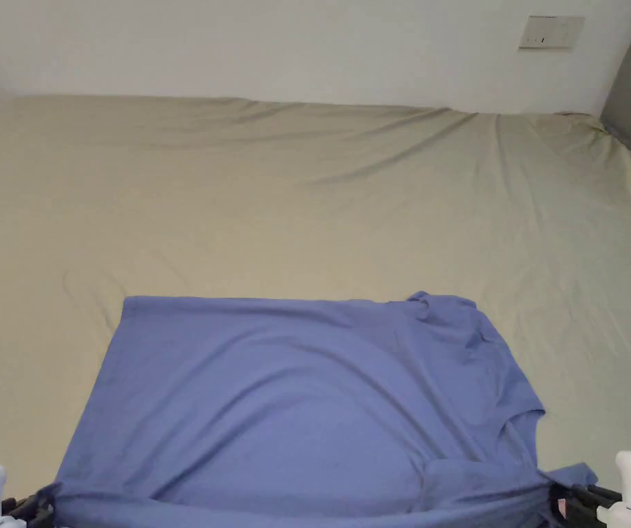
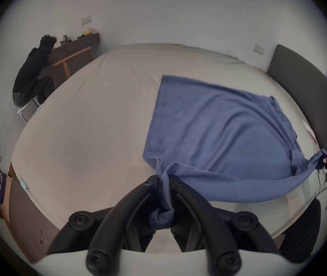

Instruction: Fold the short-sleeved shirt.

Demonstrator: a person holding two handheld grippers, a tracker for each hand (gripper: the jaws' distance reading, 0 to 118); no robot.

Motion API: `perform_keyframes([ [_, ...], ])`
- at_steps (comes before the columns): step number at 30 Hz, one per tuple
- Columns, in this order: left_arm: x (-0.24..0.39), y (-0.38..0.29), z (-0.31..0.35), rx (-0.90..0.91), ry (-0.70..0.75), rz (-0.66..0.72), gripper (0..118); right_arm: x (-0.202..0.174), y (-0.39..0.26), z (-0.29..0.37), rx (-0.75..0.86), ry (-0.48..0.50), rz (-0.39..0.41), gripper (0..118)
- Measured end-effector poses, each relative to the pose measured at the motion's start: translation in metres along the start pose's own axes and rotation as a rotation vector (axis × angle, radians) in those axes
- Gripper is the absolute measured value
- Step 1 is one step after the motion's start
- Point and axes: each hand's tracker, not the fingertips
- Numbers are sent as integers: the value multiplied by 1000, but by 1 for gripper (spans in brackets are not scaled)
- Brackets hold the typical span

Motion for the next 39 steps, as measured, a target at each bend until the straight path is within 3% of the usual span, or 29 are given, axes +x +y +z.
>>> perform_keyframes([
  [6,4,49,-43,0,-15,20,9,-11,49,-52,-31,-70,-18,8],
  [16,17,78,-148,-241,58,-59,9,-12,71,-157,-158,-159,61,8],
  [21,14,86,-153,-245,50,-31,9,-8,69,-178,-168,-180,78,9],
  [22,13,88,-152,-239,47,-18,10,-7,70,-180,-168,-181,77,14],
  [23,15,90,-146,-238,45,-6,25,-7,73,-177,-159,-191,76,26],
  [24,16,91,-141,-215,64,-5,47,-8,78,-172,-138,-223,76,56],
  [25,16,94,-134,-176,104,-15,78,-7,83,-167,-107,-267,74,79],
  [26,16,97,-126,-146,116,-11,112,-6,90,-158,-65,-260,55,95],
  [27,16,101,-114,-101,97,5,118,-6,97,-146,-19,-255,44,98],
  [31,29,126,-42,164,34,40,114,-31,128,-73,209,-213,98,98],
  [39,82,144,95,638,17,-83,113,-123,142,77,606,-155,195,98],
])
